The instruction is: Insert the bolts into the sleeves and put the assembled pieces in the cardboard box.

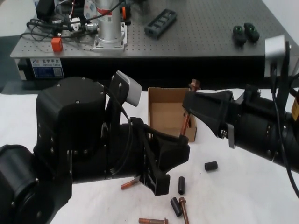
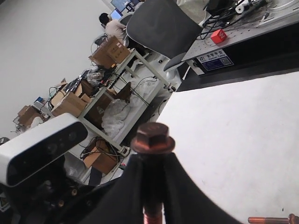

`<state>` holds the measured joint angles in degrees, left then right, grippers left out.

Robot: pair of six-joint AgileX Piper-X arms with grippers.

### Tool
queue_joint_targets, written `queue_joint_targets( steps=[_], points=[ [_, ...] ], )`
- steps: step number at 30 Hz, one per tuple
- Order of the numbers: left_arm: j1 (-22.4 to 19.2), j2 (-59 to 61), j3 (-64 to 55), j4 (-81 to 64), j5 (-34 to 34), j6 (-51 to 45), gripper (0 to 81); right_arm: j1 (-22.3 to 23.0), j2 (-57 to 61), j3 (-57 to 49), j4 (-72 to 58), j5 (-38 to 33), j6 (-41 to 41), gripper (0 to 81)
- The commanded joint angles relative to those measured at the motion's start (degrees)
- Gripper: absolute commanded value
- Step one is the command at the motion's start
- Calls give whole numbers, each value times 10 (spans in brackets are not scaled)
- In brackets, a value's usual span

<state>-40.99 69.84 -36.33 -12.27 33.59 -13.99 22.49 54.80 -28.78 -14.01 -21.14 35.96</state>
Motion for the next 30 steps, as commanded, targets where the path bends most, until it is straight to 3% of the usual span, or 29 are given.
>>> queue_joint_targets(
  steps=[1, 7, 11, 13, 16, 17, 22, 26, 30],
  points=[
    [0, -6, -3, -16, -4, -5, 6, 4, 1, -3, 36, 1, -30, 6],
    [0, -6, -3, -16, -20, -5, 6, 4, 1, -3, 43, 7, -37, 6],
    [0, -6, -3, -28, -35, -1, 6, 4, 1, -3, 52, -28, -38, 11],
    [0, -6, -3, -44, -35, 0, 6, 4, 1, -3, 55, -43, -38, 135],
    [0, -6, -3, -58, -70, 0, 6, 4, 0, -3, 55, -43, -28, 459],
    [0, -6, -3, -58, -89, 0, 6, 1, -2, -3, 57, -43, -19, 517],
    [28, 59, -49, -57, -199, -33, 6, -45, -42, -3, 140, -43, -51, 458],
    [72, 183, -181, 12, -205, -102, 6, -96, -95, -3, 269, -26, -103, 460],
    [87, 325, -372, 172, -205, -94, 6, -126, -118, -3, 390, 18, -149, 460]
  ],
)
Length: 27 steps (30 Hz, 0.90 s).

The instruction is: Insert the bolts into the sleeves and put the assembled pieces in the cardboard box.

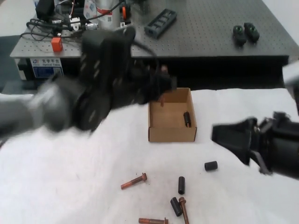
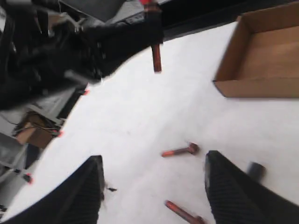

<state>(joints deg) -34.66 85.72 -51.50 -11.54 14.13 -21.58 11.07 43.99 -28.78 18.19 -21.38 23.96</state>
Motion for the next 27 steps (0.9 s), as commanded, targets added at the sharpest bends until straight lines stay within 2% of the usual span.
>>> queue_joint_targets(
  steps=[1, 7, 11, 15, 20, 24, 27],
  points=[
    [24, 205, -272, 205, -8, -10, 6, -16, -11, -3, 96, 32, -38, 460],
    [24, 403, -552, 386, 20, -2, 6, -17, -11, -3, 201, 98, -68, 460],
    [24, 485, -670, 452, 25, -25, 1, -17, -11, -3, 225, 118, -86, 460],
    [24, 519, -703, 472, 30, -34, 76, -17, -11, -3, 231, 124, -86, 460],
    [24, 528, -703, 479, 31, -42, 214, -16, 29, -3, 214, 155, -112, 460],
    [24, 529, -703, 479, 34, -42, 233, -16, 114, -13, 166, 164, -145, 460],
    [24, 513, -704, 495, 77, -47, 233, -16, 203, -49, 168, 169, -194, 460]
  ],
)
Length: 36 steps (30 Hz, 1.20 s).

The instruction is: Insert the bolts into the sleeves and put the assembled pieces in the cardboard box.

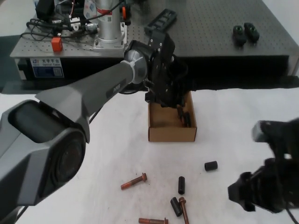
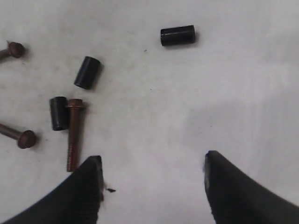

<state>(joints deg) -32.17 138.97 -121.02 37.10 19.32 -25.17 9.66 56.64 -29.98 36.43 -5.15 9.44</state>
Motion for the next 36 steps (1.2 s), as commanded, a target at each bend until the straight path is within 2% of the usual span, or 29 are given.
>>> queue_joint_targets(
  steps=[1, 3, 6, 8, 13, 16, 21, 25, 31, 36],
  points=[
    [1, -28, -9, 21, 33, -5, 233, -2, 105, -54, -10, 7, -71, 460],
    [1, -58, -9, 61, 23, 37, 233, -2, 153, -89, -1, 16, -102, 460],
    [1, -103, -5, 117, -83, 108, 233, -2, 220, -153, 18, 41, -159, 460],
    [2, -133, 7, 139, -125, 135, 233, -2, 264, -194, 38, 57, -186, 460],
    [5, -221, 104, 130, -159, 154, 233, -2, 362, -300, 103, 90, -278, 459],
    [5, -278, 190, 106, -160, 154, 232, -2, 411, -355, 144, 97, -327, 454],
    [5, -376, 340, 64, -157, 165, 232, -2, 476, -405, 165, 98, -362, 374],
    [5, -442, 423, 59, -157, 183, 232, 1, 508, -418, 171, 101, -386, 370],
    [5, -523, 498, 33, -162, 202, 232, 14, 528, -418, 170, 119, -415, 370],
    [5, -551, 516, 29, -165, 227, 232, 27, 546, -418, 171, 124, -421, 370]
  ],
)
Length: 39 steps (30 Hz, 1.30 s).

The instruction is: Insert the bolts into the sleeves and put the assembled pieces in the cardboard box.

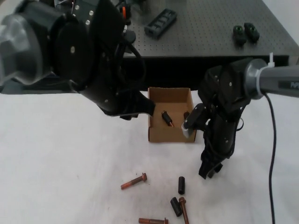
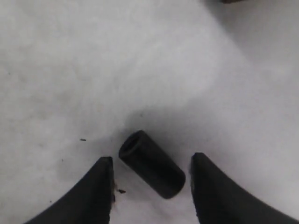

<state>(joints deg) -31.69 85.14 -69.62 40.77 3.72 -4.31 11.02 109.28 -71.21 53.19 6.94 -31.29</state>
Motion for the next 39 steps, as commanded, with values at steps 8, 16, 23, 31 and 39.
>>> queue_joint_targets(
  steps=[8, 16, 23, 31, 39],
  points=[
    [0, -16, 9, 3, -16, 62, 232, 27, 27, -4, -2, 40, -8, 126],
    [0, 31, 77, -75, 28, 190, 232, 21, -1, -3, 8, 30, 71, 8],
    [0, 141, 48, -58, 44, 263, 234, 10, -115, 47, 7, -81, 150, 8],
    [0, 216, 4, -60, 52, 311, 234, 10, -242, 132, -7, -79, 171, 8],
    [0, 223, 4, -45, 122, 372, 234, 10, -274, 157, -10, -80, 181, 8]
  ],
)
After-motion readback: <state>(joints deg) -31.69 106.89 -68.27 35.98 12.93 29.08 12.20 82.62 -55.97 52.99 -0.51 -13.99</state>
